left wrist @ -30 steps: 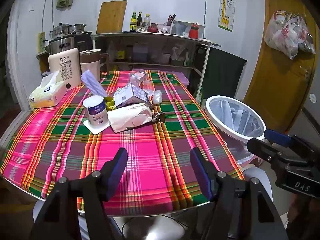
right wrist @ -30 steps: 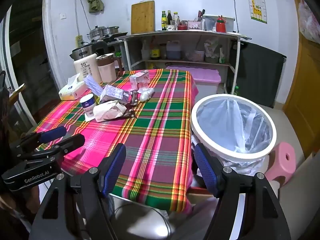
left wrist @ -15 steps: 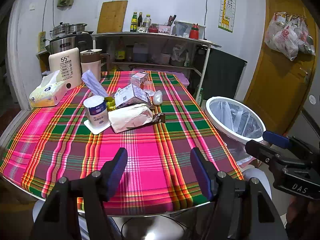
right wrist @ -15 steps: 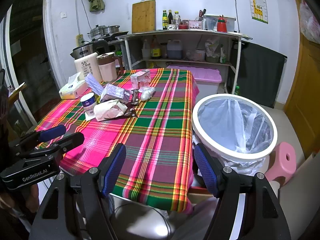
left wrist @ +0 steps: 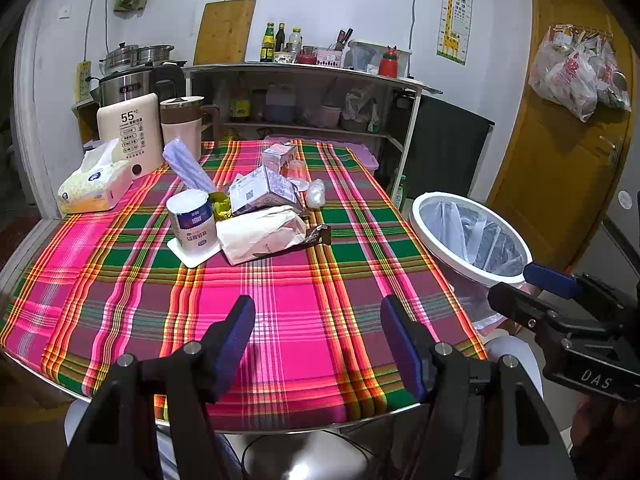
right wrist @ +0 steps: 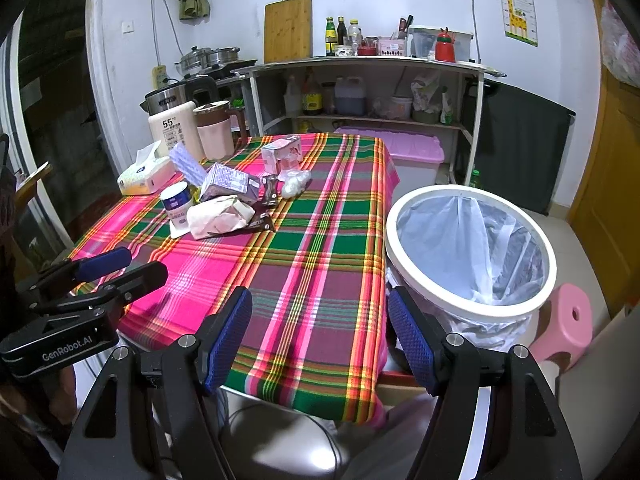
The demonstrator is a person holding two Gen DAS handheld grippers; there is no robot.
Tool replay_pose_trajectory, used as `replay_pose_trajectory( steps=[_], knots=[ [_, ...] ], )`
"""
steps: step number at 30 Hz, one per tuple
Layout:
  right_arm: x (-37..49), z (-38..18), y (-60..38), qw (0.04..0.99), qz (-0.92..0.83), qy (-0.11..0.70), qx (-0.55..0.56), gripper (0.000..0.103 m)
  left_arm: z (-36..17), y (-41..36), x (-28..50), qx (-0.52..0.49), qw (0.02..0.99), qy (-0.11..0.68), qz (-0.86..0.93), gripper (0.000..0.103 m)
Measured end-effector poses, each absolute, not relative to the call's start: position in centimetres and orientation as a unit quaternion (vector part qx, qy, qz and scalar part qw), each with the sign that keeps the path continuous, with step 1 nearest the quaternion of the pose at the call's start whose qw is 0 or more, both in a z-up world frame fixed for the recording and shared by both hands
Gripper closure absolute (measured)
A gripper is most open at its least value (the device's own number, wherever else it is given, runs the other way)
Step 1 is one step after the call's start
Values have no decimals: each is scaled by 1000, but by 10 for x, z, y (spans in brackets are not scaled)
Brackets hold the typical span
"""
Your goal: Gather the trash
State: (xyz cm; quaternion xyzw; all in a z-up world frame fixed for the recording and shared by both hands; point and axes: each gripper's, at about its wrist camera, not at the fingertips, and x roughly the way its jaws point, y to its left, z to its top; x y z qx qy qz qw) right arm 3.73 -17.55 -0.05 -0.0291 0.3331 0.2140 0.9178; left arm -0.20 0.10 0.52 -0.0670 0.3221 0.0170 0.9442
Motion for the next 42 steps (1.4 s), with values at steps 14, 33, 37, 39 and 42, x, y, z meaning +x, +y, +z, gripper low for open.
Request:
replay_pose_trajectory(
  steps=[14, 33, 37, 39, 42],
  knots=[
    [37, -1, -176, 917, 214, 336, -30, 32, 2, 1, -2, -69, 943, 325, 17, 36],
    [37, -2, -176, 916, 214, 337, -31, 32, -1, 2, -1, -72, 942, 326, 17, 36],
    [37, -2, -175, 916, 215, 338, -31, 32, -3, 1, -1, -71, 942, 326, 18, 36],
    [37, -2, -175, 916, 215, 337, -31, 32, -4, 1, -1, -71, 942, 327, 19, 36],
    [38, -1, -176, 916, 216, 337, -31, 32, -5, 0, -1, -71, 942, 327, 19, 36]
  ],
)
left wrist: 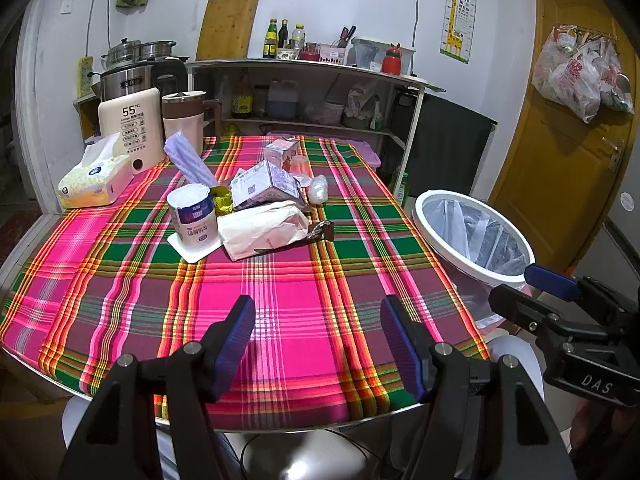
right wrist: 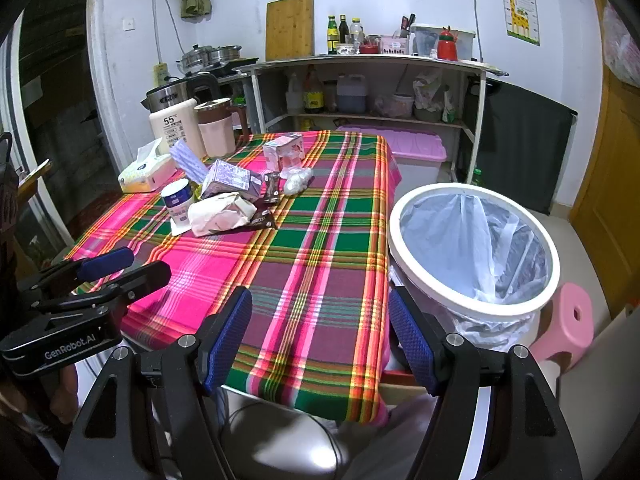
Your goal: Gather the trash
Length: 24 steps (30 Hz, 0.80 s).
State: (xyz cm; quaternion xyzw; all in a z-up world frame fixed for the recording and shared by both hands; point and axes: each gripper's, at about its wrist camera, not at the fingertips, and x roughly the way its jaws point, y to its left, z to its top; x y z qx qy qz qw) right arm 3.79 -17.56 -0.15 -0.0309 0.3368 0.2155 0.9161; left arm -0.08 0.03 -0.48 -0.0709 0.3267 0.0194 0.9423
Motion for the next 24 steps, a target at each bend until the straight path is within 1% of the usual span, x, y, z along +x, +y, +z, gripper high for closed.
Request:
replay_pose_trajectory(
  steps=[15, 24],
  knots=[
    [49, -6, -167, 909, 232, 346, -27, 32, -14, 14, 10, -83, 937, 337, 20, 36],
    [70, -15, -142, 898, 261, 350, -47, 32, -24, 51, 23, -113, 931, 344, 48, 36]
  ],
)
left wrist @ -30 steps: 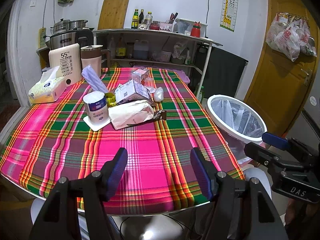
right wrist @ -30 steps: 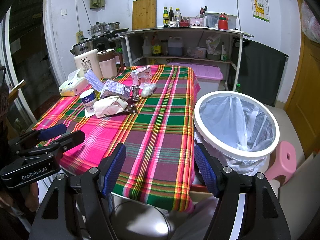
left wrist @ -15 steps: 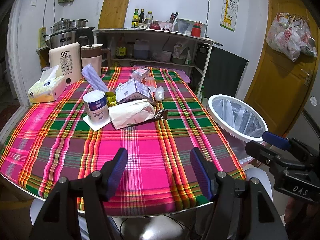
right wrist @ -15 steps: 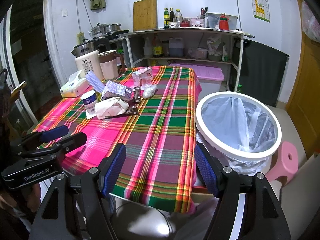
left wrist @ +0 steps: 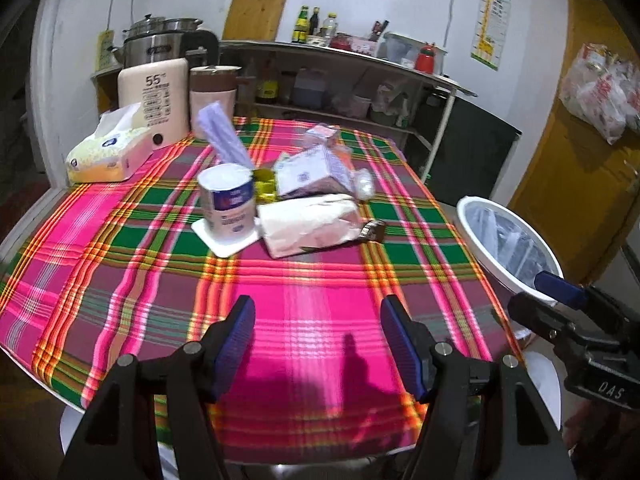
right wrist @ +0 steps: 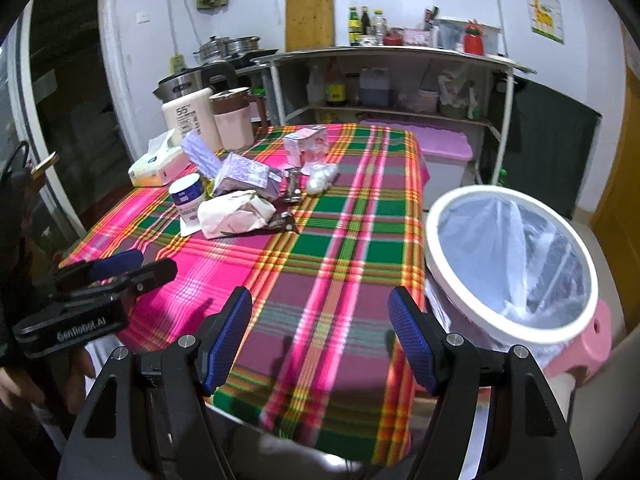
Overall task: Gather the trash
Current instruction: 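Move the left tool to the white yogurt cup and close on it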
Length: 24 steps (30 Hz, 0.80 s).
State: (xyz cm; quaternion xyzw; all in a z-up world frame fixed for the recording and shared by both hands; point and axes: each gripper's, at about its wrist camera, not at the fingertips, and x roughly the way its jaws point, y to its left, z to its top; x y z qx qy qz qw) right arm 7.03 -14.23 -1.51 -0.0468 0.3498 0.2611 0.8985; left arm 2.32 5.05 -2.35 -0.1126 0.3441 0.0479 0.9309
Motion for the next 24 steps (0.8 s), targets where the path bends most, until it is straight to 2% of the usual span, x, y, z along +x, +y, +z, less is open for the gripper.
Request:
replay_pose_trajectory(
  steps=[24],
  knots=[
    [145, -25, -82, 878, 318, 353, -65, 32, -41, 127, 96, -155, 918, 354, 94, 36]
  ],
)
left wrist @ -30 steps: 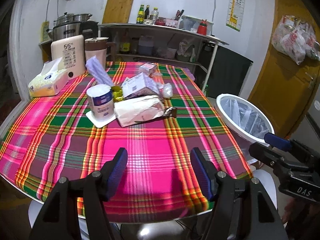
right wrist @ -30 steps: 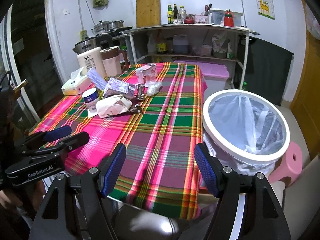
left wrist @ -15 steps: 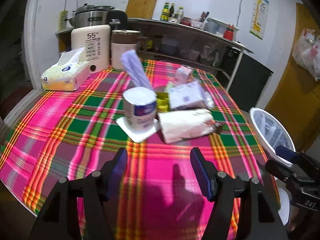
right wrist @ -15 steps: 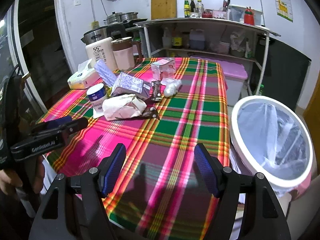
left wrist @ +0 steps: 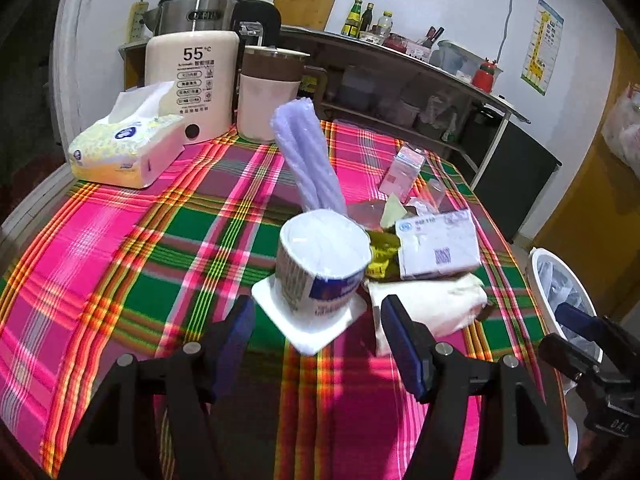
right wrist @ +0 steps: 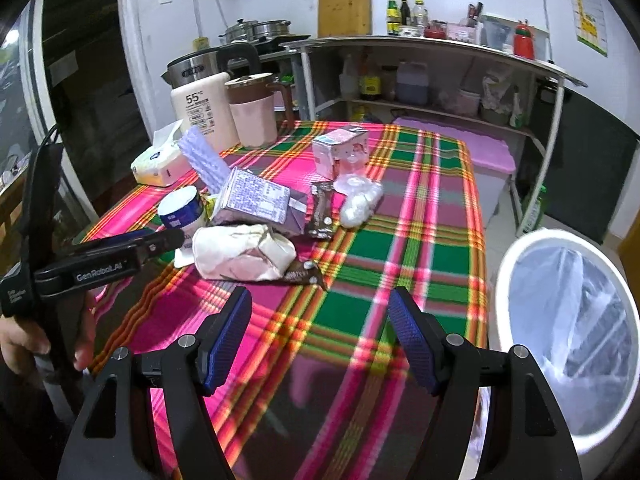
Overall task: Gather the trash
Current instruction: 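Move the left tool to the white yogurt cup and close on it, then lift the yogurt cup with the left tool while the right tool grasps the white paper bag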
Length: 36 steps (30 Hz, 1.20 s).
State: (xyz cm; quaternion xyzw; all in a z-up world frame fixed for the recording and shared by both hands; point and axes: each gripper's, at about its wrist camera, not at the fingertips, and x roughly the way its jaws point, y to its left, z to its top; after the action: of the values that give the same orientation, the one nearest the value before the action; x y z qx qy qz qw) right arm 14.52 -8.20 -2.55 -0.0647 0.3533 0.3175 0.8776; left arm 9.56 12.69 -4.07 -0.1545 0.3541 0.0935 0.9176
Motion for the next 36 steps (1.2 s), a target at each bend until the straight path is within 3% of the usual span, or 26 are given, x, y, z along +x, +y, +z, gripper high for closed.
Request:
replay_pose_trajectory(
  steps=[8, 11, 28, 36],
  knots=[
    [172, -30, -60, 860, 359, 353, -79, 32, -44, 132, 113, -156, 917, 357, 90, 36],
    [179, -33, -52, 852, 375, 354, -85, 32, -44, 135, 116, -159, 917, 356, 86, 46],
    [179, -48, -13, 796, 460, 372, -125, 32, -42, 152, 90, -177, 914, 353, 96, 46],
    [166, -45, -9, 797, 459, 365, -147, 60, -40, 152, 78, -178, 915, 350, 96, 46]
  ],
)
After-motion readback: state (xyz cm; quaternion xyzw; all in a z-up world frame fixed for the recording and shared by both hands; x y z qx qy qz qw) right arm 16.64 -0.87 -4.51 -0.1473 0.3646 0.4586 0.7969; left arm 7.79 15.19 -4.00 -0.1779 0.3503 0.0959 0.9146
